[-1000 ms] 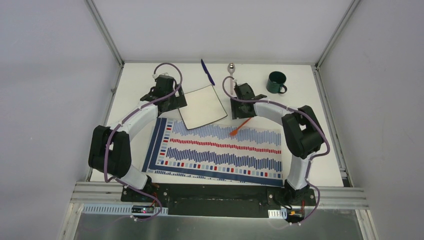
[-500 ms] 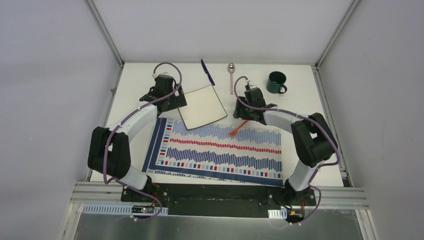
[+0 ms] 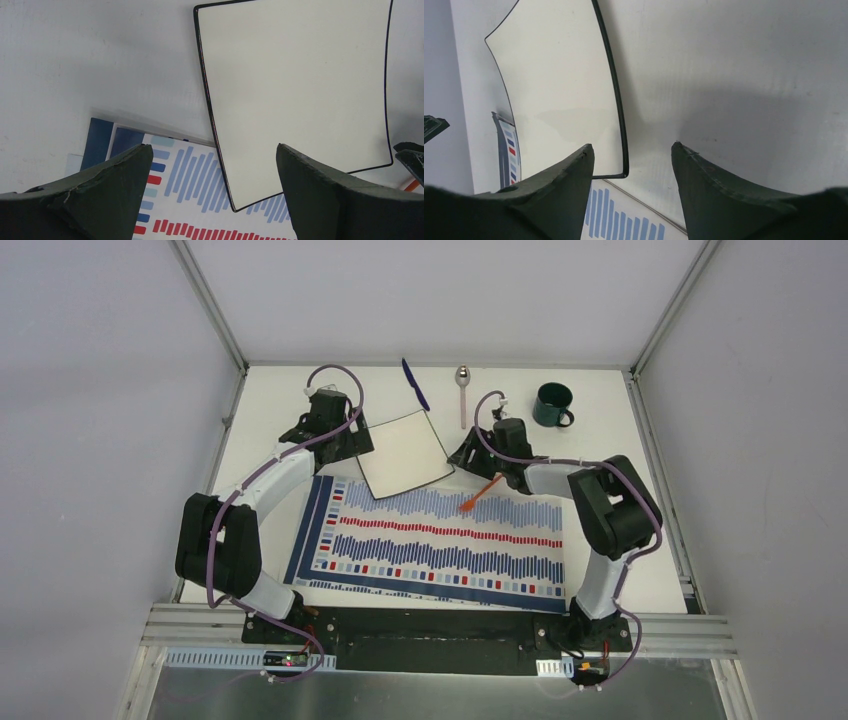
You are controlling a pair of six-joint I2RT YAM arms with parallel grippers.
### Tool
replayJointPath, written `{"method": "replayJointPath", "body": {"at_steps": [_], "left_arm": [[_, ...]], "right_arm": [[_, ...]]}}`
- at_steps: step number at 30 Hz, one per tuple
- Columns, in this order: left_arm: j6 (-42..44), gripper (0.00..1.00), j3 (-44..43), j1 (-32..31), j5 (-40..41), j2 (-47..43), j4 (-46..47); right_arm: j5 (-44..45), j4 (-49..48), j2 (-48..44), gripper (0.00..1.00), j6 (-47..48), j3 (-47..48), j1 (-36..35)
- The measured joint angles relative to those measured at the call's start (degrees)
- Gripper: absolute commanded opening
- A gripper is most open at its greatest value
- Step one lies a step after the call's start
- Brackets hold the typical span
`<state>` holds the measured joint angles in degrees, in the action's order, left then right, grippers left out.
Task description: Set the dinner table for one person
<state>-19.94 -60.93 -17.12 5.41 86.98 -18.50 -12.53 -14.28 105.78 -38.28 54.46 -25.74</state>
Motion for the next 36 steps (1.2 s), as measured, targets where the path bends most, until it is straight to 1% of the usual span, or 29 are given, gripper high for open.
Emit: {"method": "replayJointPath", "body": {"at_steps": [10, 21, 27, 28, 29, 30, 31, 34, 36], "left_arm": [[0.00, 0.99, 0.00, 0.00, -0.02, 0.00, 0.00], [0.02, 0.99, 0.00, 0.35, -0.02, 0.00, 0.02], [0.02, 0.99, 0.00, 0.35, -0.07, 0.00, 0.04], [0.02, 0.99, 0.00, 0.35, -0.13, 0.00, 0.07], [0.02, 0.99, 0.00, 0.35, -0.20, 0.02, 0.07], [0.02, 0.99, 0.00, 0.35, -0.24, 0.02, 0.07], [0.02, 0.99, 0.00, 0.35, -0.31, 0.00, 0.07], [0.02, 0.99, 0.00, 0.35, -0.57, 0.00, 0.07], [0.02, 0.99, 0.00, 0.35, -0.57, 0.00, 0.07]], "right_arm": [[-5.81, -6.82, 5.09, 0.63, -4.42, 0.00, 0.00], [-11.17, -19.43, 11.34, 0.63, -11.52, 1.25, 0.00], [-12.09, -21.42, 13.62, 0.63, -13.20, 3.21, -0.35], [-12.13, -21.40, 14.01, 0.60, -13.22, 3.85, -0.52], [-12.13, -21.16, 14.38, 0.55, -13.16, 4.48, -0.74], [-12.13, -20.87, 14.67, 0.46, -13.00, 4.98, -0.96], [-11.98, -20.13, 14.93, 0.39, -12.81, 5.44, -1.27], [-11.45, -17.79, 15.28, 0.25, -12.24, 5.64, -1.70], [-11.43, -17.14, 15.50, 0.18, -12.11, 5.66, -1.79]]}}
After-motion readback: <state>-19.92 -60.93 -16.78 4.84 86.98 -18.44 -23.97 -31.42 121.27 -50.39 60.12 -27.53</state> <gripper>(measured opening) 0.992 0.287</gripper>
